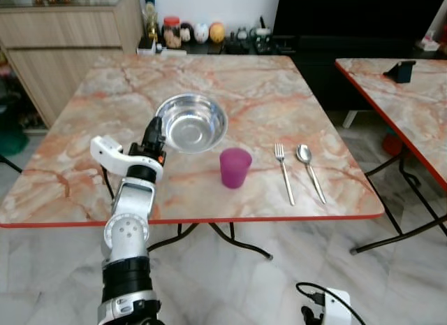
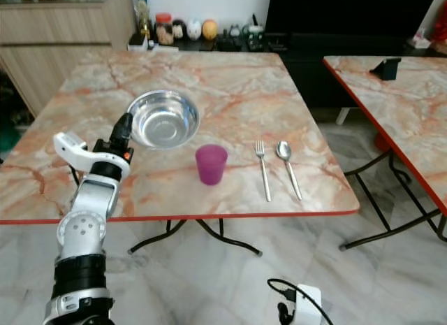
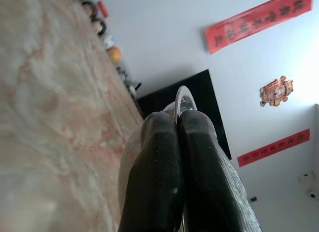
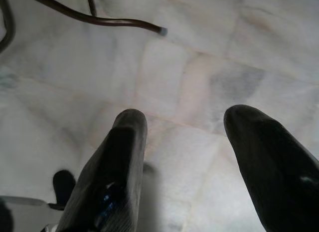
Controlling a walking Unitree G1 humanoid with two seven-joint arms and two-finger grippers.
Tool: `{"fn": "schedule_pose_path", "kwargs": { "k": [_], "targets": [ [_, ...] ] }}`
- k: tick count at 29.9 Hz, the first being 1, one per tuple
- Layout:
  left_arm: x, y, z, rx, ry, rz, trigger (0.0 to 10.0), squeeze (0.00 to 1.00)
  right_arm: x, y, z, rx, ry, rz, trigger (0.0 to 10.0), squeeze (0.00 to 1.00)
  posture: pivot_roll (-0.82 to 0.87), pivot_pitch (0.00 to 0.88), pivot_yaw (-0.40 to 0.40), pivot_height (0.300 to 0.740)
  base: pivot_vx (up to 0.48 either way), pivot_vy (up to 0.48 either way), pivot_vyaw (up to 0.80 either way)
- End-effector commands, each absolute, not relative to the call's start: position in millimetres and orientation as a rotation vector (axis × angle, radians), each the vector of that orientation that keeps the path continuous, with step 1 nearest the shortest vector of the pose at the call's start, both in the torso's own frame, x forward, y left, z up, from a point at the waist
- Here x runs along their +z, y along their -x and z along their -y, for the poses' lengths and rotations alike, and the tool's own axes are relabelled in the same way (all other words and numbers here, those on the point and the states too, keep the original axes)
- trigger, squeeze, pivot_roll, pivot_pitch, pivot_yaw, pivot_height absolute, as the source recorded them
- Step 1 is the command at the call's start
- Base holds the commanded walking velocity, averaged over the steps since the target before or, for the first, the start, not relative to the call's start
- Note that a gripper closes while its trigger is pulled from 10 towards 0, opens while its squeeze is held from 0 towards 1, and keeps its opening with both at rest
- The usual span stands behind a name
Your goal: Setting the table
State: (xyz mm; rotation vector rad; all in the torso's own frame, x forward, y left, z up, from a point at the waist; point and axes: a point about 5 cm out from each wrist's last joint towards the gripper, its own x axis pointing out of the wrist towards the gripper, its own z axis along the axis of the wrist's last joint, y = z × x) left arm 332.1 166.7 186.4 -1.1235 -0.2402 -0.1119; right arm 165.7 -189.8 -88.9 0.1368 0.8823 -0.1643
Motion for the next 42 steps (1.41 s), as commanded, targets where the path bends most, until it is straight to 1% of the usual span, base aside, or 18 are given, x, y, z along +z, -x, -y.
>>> {"fn": "schedule_pose_path", "kwargs": {
  "k": [1, 11, 17, 26, 29, 42],
  "targets": [
    [196.7, -333.0, -158.8, -0.154, 1.132, 0.266, 10.0, 0.00, -88.8, -163.7, 197.4, -0.182, -0.130, -0.886, 10.0, 0.00, 0.05, 0.000, -0.017, 0.724, 0.000, -0.472, 0.00],
    [200.8, -333.2, -160.7, -0.158, 1.120, 0.282, 10.0, 0.00, -88.8, -163.7, 197.1, -0.182, -0.135, -0.884, 10.0, 0.00, 0.05, 0.000, -0.017, 0.724, 0.000, -0.472, 0.00],
    [201.1, -332.3, -153.4, -0.190, 1.108, 0.269, 10.0, 0.00, -88.9, -163.6, 196.6, -0.180, -0.132, -0.884, 10.0, 0.00, 0.05, 0.000, -0.015, 0.724, 0.000, -0.472, 0.00],
    [199.2, -332.3, -153.2, -0.186, 1.093, 0.255, 10.0, 0.00, -88.5, -164.1, 197.3, -0.169, -0.103, -0.883, 10.0, 0.00, 0.05, 0.000, -0.013, 0.724, 0.000, -0.472, 0.00],
    [199.2, -332.2, -153.2, -0.185, 1.090, 0.255, 10.0, 0.00, -87.7, -164.8, 198.5, -0.172, -0.104, -0.874, 10.0, 0.00, 0.05, 0.000, -0.012, 0.724, 0.000, -0.472, 0.73],
    [198.1, -332.5, -152.9, -0.182, 1.079, 0.247, 10.0, 0.00, -87.1, -166.7, 198.2, -0.188, -0.124, -0.868, 10.0, 0.00, 0.04, 0.000, -0.010, 0.724, 0.000, -0.472, 0.00]
  ]
}}
